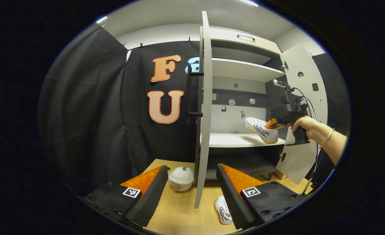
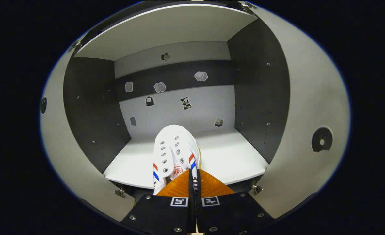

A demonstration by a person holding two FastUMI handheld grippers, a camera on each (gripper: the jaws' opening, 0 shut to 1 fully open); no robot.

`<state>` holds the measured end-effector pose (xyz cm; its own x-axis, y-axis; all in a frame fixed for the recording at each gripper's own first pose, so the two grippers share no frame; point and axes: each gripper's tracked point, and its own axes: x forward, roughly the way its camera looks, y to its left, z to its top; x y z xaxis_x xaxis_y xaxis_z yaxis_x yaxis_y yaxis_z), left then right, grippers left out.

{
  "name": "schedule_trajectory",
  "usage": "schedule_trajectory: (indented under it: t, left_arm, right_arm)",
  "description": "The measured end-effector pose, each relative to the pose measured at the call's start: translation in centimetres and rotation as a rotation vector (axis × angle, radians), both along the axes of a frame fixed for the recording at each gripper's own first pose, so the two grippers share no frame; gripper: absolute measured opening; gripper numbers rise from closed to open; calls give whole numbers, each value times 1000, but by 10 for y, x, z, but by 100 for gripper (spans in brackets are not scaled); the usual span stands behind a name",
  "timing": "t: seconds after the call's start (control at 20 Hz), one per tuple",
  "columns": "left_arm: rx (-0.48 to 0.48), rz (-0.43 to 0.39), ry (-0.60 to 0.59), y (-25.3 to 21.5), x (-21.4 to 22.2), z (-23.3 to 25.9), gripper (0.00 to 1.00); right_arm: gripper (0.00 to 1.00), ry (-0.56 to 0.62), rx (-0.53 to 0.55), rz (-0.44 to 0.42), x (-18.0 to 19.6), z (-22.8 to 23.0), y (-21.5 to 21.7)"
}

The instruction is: Grab one shoe with the right hand and put it into the shoe cabinet, grab the other shoe with the left hand and put it into the shoe cabinet; then close the right door with the right hand and the left door with the left hand.

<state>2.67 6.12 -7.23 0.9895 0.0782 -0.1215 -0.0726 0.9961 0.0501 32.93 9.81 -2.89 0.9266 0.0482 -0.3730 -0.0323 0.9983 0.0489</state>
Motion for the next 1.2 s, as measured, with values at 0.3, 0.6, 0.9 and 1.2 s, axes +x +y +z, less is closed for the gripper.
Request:
schedule_trajectory:
  t: [0.3, 0.6, 0.9, 1.2]
  left_arm:
    - [3, 38, 8, 18, 5, -1, 97]
    - [8, 66, 16, 28, 9, -2, 97]
    - [10, 54, 22, 20, 12, -2, 97]
    - [-7, 26, 48, 1, 5, -11, 94]
  right_arm:
    - [1, 87, 25, -35, 62, -24, 4]
    - [1, 156, 28, -71, 79, -50, -8]
    - [18, 72, 27, -68, 78, -29, -8]
    - [27, -90, -33, -20, 22, 18, -8]
